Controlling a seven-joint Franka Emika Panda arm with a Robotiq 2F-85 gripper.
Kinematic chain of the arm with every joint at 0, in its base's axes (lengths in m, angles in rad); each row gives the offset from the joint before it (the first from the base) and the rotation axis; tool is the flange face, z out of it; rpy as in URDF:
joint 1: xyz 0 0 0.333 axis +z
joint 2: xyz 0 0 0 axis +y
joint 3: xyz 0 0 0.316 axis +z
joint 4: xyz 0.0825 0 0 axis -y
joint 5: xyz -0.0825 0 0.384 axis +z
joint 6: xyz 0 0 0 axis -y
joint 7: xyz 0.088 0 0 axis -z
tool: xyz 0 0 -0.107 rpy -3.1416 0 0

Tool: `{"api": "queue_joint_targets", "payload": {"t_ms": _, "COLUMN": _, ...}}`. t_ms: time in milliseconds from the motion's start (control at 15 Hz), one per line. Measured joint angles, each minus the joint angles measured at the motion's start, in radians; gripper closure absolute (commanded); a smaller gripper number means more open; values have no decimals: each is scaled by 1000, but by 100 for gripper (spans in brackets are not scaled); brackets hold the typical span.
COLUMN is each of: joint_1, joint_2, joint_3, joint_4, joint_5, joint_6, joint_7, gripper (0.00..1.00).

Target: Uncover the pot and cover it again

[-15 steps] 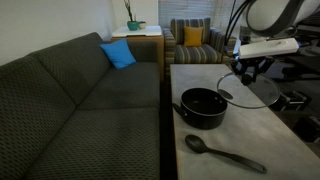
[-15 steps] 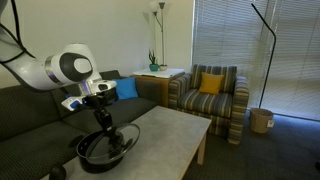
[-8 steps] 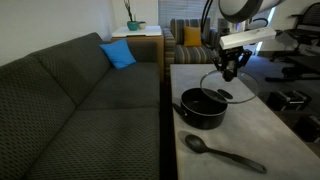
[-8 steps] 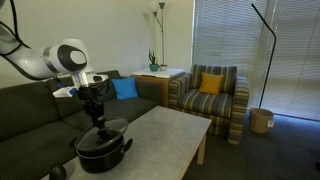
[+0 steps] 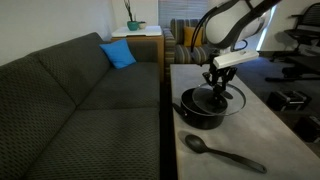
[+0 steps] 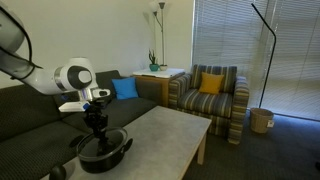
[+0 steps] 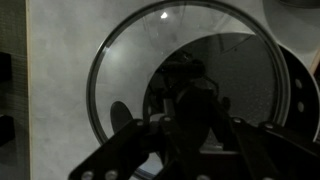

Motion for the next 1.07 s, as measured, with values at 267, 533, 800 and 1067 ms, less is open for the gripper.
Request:
{"api": "queue_joint_targets", "payload": {"t_ms": 267, "joint_1": -5, "joint_2": 98, "joint_3": 4, "joint_4": 165, "joint_5": -1, "joint_6": -81, "joint_7": -50, "gripper": 87}}
{"api": "queue_joint_targets", "payload": {"t_ms": 533, "joint_1": 3, "joint_2": 103, "joint_3": 6, "joint_4": 245, "joint_5": -2, "joint_6": -153, "joint_7": -52, "gripper": 87}}
{"api": "queue_joint_targets", "payload": {"t_ms": 800, "joint_1": 8, "joint_2": 103, "joint_3": 10, "joint_4": 314, "joint_5": -2, "joint_6": -200, "joint_7": -75, "gripper": 87}}
{"api": "queue_joint_targets", "payload": {"t_ms": 1067, "joint_1": -31, "joint_2": 104, "joint_3": 70, "joint_4": 328, "joint_5": 9, "joint_6": -197, "joint_7": -214, "gripper": 87}}
